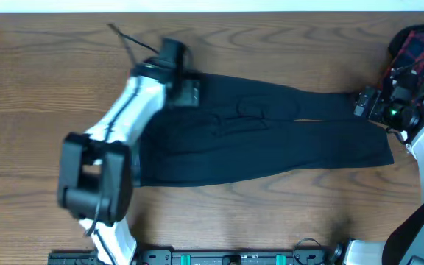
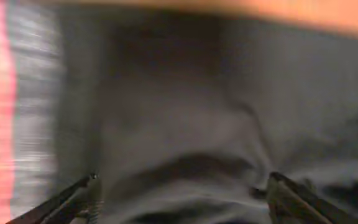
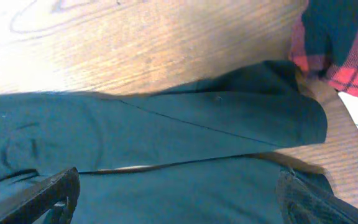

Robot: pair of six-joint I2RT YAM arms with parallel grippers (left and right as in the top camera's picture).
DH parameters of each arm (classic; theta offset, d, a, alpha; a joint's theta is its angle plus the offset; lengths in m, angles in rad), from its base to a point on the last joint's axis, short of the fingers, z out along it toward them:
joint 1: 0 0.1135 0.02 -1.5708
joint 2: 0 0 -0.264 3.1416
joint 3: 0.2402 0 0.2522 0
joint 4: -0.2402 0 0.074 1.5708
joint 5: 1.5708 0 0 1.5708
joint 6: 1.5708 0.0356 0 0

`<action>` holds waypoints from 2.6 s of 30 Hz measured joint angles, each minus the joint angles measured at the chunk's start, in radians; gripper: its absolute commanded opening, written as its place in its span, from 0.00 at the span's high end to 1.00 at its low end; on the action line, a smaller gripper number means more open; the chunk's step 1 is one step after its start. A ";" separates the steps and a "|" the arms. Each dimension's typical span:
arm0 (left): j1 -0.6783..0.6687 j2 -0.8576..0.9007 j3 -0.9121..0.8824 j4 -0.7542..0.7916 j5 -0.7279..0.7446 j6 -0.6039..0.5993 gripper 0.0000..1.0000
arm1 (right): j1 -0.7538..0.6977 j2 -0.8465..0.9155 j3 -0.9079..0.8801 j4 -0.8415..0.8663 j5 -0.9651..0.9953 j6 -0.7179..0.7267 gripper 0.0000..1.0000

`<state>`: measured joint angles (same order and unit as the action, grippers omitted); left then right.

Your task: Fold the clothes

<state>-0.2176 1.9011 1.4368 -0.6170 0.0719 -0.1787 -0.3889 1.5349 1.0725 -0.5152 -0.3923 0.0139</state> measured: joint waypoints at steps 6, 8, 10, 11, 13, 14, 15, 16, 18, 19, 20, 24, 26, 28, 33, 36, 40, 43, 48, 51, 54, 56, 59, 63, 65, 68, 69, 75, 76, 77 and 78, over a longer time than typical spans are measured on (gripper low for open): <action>0.195 -0.029 0.061 -0.033 0.091 0.045 0.15 | -0.011 -0.002 0.000 -0.019 -0.010 0.000 0.01; 0.249 -0.010 0.124 -0.102 0.121 0.058 0.15 | -0.011 -0.002 0.000 -0.038 -0.013 0.000 0.01; 0.281 0.016 0.206 -0.179 0.143 0.076 0.09 | -0.011 -0.002 0.000 -0.056 -0.015 0.000 0.01; 0.296 0.037 0.269 -0.235 0.164 0.091 0.07 | -0.011 -0.002 0.000 -0.064 -0.015 0.000 0.01; 0.323 0.082 0.396 -0.344 0.227 0.114 0.07 | -0.011 -0.002 0.000 -0.080 -0.016 0.000 0.01; 0.343 0.118 0.481 -0.400 0.283 0.128 0.07 | -0.011 -0.002 0.000 -0.085 -0.017 0.000 0.01; 0.356 0.141 0.530 -0.424 0.321 0.134 0.06 | -0.011 -0.002 0.000 -0.087 -0.016 0.000 0.01; 0.374 0.171 0.586 -0.447 0.372 0.139 0.06 | -0.011 -0.002 0.000 -0.087 -0.016 0.000 0.01; 0.411 0.223 0.653 -0.467 0.455 0.152 0.06 | -0.013 -0.002 0.000 -0.087 -0.017 0.000 0.01; 0.430 0.249 0.670 -0.472 0.493 0.155 0.06 | -0.016 -0.002 0.000 -0.087 -0.018 0.000 0.01; 0.446 0.274 0.677 -0.475 0.523 0.159 0.06 | -0.020 -0.002 0.000 -0.087 -0.018 0.000 0.01; 0.481 0.389 0.680 -0.481 0.620 0.188 0.06 | -0.039 -0.002 0.000 -0.087 -0.017 0.000 0.01; 0.479 0.445 0.680 -0.482 0.653 0.203 0.06 | -0.040 -0.002 0.000 -0.088 -0.017 0.000 0.01; 0.474 0.487 0.679 -0.482 0.672 0.216 0.06 | -0.040 -0.002 0.000 -0.092 -0.017 0.000 0.01; 0.464 0.525 0.679 -0.476 0.688 0.248 0.06 | -0.040 -0.002 0.000 -0.099 -0.017 0.000 0.01; 0.465 0.526 0.679 -0.468 0.669 0.260 0.06 | -0.040 -0.002 0.000 -0.106 -0.017 0.000 0.01; 0.465 0.533 0.679 -0.452 0.640 0.270 0.06 | -0.040 -0.002 0.000 -0.107 -0.017 0.000 0.01; 0.465 0.548 0.679 -0.430 0.623 0.278 0.06 | -0.040 -0.002 0.000 -0.109 -0.017 0.000 0.01; 0.465 0.568 0.679 -0.388 0.607 0.285 0.06 | -0.040 -0.002 0.000 -0.112 -0.017 0.000 0.01; 0.465 0.572 0.679 -0.375 0.605 0.285 0.06 | -0.040 -0.002 0.000 -0.113 -0.017 0.000 0.01; 0.465 0.584 0.679 -0.373 0.605 0.285 0.06 | -0.040 -0.002 0.000 -0.113 -0.017 0.000 0.01; 0.465 0.598 0.681 -0.373 0.618 0.285 0.06 | -0.040 -0.002 0.000 -0.113 -0.017 0.000 0.01; 0.464 0.601 0.683 -0.373 0.636 0.285 0.07 | -0.040 -0.002 0.000 -0.113 -0.017 0.000 0.01; 0.456 0.612 0.686 -0.370 0.672 0.284 0.19 | -0.040 -0.002 0.000 -0.113 -0.017 0.000 0.01; 0.444 0.617 0.686 -0.369 0.681 0.287 0.30 | -0.040 -0.002 0.000 -0.113 -0.017 0.000 0.01; 0.416 0.626 0.686 -0.351 0.685 0.291 0.43 | -0.040 -0.002 0.000 -0.113 -0.017 0.000 0.01; 0.409 0.628 0.686 -0.348 0.683 0.290 0.48 | -0.040 -0.002 0.000 -0.114 -0.017 0.000 0.01; 0.388 0.639 0.686 -0.344 0.680 0.301 0.65 | -0.040 -0.002 0.000 -0.121 -0.017 0.000 0.01; 0.389 0.640 0.686 -0.344 0.680 0.300 0.68 | -0.040 -0.002 0.000 -0.121 -0.017 0.000 0.01; 0.391 0.642 0.686 -0.345 0.673 0.303 0.72 | -0.040 -0.002 0.000 -0.121 -0.017 0.000 0.01; 0.393 0.643 0.686 -0.345 0.670 0.298 0.74 | -0.040 -0.002 0.000 -0.121 -0.017 0.000 0.01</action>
<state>0.1749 2.5439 2.1227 -0.9623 0.7422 0.1192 -0.4290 1.5330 1.0721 -0.6365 -0.4095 0.0143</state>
